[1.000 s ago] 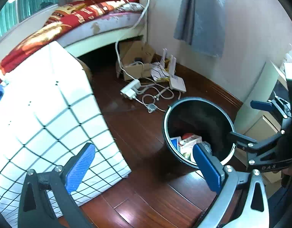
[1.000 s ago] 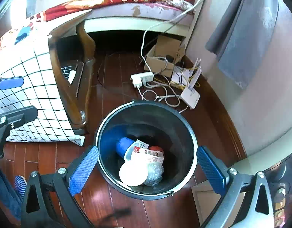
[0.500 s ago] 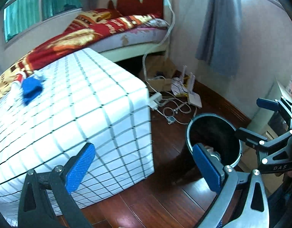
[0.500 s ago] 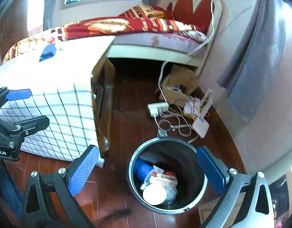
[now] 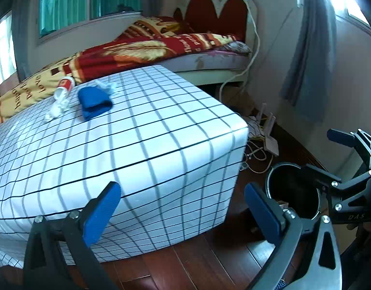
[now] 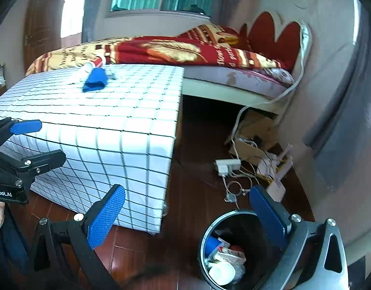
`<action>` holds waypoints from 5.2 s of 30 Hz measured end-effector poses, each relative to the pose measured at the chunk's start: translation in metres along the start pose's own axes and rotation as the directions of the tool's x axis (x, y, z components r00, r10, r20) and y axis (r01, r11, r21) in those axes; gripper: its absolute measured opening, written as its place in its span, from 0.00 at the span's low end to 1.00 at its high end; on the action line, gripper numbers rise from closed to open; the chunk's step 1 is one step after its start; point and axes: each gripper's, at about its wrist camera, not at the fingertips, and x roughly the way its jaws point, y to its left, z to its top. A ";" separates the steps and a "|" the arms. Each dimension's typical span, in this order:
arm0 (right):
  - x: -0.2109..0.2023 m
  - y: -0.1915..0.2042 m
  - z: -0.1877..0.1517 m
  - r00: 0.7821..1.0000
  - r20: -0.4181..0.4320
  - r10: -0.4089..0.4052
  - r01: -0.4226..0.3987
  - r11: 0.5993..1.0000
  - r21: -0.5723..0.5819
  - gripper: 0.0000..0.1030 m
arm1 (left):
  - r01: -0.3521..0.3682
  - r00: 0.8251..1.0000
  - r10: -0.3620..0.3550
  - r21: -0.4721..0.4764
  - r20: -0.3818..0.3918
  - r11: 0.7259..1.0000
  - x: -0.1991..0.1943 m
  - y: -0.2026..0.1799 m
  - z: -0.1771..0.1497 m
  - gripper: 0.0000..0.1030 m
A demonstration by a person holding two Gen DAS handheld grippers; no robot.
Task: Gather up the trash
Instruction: 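Move both open grippers back toward the blue cloth and tissue on the box, then grasp the white tissue with the left gripper while the right grasps the blue cloth, then carry the tissue and blue cloth toward the black bin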
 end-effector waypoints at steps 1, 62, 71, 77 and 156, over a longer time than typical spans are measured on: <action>0.001 0.005 0.003 1.000 0.004 0.009 -0.009 1.000 -0.008 1.00 | -0.011 1.000 0.011 -0.009 0.003 1.000 -0.002 0.004 -0.001 1.00; 0.295 0.213 0.268 0.904 -0.202 0.377 -0.395 0.917 -0.058 0.50 | -0.160 0.976 0.138 -0.127 -0.167 0.979 0.154 0.297 0.123 0.80; 0.290 0.213 0.259 0.890 -0.210 0.404 -0.421 0.906 -0.042 0.16 | -0.123 0.983 0.102 -0.140 -0.151 0.983 0.155 0.301 0.124 0.40; 0.261 0.205 0.246 0.896 -0.165 0.413 -0.423 0.906 -0.029 0.15 | -0.101 0.993 0.092 -0.130 -0.077 0.986 0.118 0.287 0.116 0.34; -0.023 -0.165 -0.070 0.995 -0.046 -0.088 0.100 0.913 0.395 0.15 | 0.375 0.927 -0.361 0.307 -0.105 0.875 0.050 -0.162 0.044 0.34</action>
